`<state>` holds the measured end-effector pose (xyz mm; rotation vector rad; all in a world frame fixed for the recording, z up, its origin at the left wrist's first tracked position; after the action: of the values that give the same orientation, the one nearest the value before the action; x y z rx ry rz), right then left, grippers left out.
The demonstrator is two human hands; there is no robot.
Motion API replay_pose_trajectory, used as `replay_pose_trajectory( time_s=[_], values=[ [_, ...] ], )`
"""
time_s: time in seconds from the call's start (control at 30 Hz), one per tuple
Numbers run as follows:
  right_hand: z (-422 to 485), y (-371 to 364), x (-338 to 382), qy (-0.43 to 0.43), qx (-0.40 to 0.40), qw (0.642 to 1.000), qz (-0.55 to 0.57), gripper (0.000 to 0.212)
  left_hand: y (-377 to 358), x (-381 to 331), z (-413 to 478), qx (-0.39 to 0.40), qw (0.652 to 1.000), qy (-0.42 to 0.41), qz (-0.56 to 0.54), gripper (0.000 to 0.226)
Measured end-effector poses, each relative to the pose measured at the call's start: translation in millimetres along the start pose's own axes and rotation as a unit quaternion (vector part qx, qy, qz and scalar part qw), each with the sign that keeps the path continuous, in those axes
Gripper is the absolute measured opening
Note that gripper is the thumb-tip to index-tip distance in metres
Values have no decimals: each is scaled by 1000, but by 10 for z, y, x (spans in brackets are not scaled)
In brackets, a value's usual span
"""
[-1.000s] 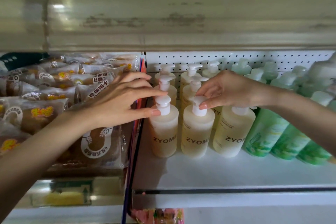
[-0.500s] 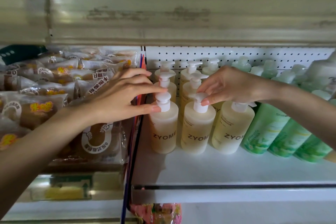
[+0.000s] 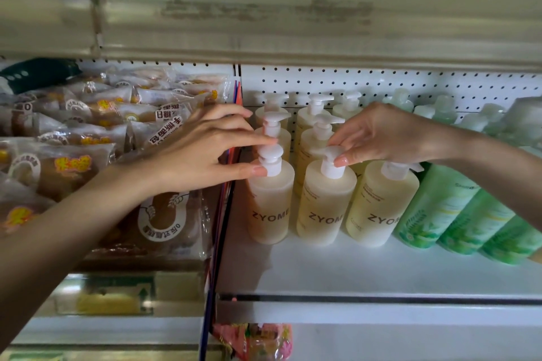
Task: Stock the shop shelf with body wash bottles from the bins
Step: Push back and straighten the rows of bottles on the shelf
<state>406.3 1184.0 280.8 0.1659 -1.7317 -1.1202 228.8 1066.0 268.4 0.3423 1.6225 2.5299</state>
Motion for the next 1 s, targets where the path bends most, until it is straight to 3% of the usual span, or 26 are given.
replay_pose_trajectory(
  time_s=[0.33, 0.5, 0.6, 0.77, 1.0],
  values=[
    [22, 32, 63, -18, 41, 998, -31, 31, 27, -14, -10, -6, 1000, 11, -8, 64],
    [135, 424, -7, -15, -79, 997, -5, 27, 18, 8, 1, 33, 998, 47, 6, 74],
    [291, 451, -94, -18, -110, 994, -12, 28, 41, -50, 80, 55, 996, 39, 49, 81],
    [561, 283, -76, 6, -76, 990, -115, 34, 40, -26, 271, 106, 985, 52, 124, 94],
    [699, 232, -107, -26, -35, 995, -93, 31, 26, 56, 506, 171, 969, 45, 174, 104]
  ],
)
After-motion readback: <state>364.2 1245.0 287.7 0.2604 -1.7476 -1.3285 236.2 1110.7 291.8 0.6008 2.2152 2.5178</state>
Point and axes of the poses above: each hand's wrist, its own z-axis towards the middle knuckle, its own y-axis out of the back of the hand, x = y × z, the point moved 7 cm from there along z, towards the middle knuckle, and after that the axes turned 9 degrees about z, right-handed, at the moved point
